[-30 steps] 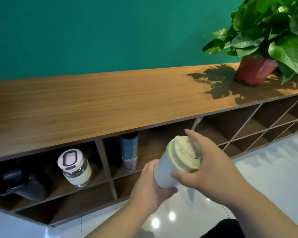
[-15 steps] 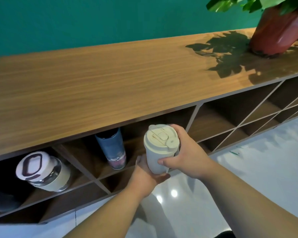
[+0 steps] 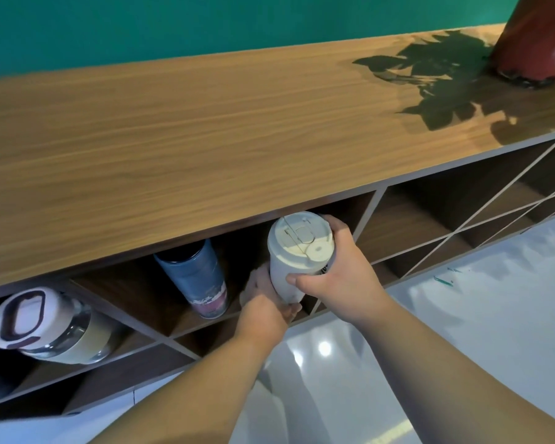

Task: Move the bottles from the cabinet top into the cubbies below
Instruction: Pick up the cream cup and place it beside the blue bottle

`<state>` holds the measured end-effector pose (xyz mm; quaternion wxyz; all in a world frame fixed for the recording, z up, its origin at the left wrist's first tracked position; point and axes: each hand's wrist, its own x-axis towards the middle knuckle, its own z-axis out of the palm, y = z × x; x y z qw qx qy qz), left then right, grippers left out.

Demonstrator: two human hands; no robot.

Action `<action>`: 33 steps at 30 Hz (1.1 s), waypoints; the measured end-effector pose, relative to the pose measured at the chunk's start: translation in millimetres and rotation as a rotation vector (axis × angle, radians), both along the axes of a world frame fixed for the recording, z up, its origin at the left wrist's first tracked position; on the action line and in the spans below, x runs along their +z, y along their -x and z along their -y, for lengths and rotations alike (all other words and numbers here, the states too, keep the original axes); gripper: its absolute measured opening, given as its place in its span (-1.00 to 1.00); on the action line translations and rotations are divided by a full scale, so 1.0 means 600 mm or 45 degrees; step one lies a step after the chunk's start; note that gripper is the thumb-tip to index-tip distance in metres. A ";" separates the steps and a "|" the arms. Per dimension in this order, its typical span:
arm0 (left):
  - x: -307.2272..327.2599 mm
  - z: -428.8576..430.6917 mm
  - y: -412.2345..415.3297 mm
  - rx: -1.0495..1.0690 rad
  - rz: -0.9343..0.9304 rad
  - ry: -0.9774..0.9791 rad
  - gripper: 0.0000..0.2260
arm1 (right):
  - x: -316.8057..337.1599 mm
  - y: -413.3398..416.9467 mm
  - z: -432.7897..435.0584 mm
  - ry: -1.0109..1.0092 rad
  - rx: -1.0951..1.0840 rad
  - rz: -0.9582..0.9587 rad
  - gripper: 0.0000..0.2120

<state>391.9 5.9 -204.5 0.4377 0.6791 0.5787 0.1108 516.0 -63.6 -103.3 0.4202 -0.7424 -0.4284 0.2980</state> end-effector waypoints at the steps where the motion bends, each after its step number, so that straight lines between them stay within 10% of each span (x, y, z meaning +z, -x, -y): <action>1: 0.006 0.000 0.001 0.008 -0.027 -0.005 -0.28 | -0.002 -0.001 -0.001 -0.006 -0.004 -0.012 -0.05; 23: -0.015 -0.022 -0.002 -0.016 -0.127 -0.263 -0.32 | -0.005 -0.007 -0.033 -0.041 0.098 -0.101 0.09; 33: -0.014 -0.026 -0.003 -0.008 -0.123 -0.220 -0.27 | 0.000 -0.005 -0.036 -0.149 0.137 0.074 -0.22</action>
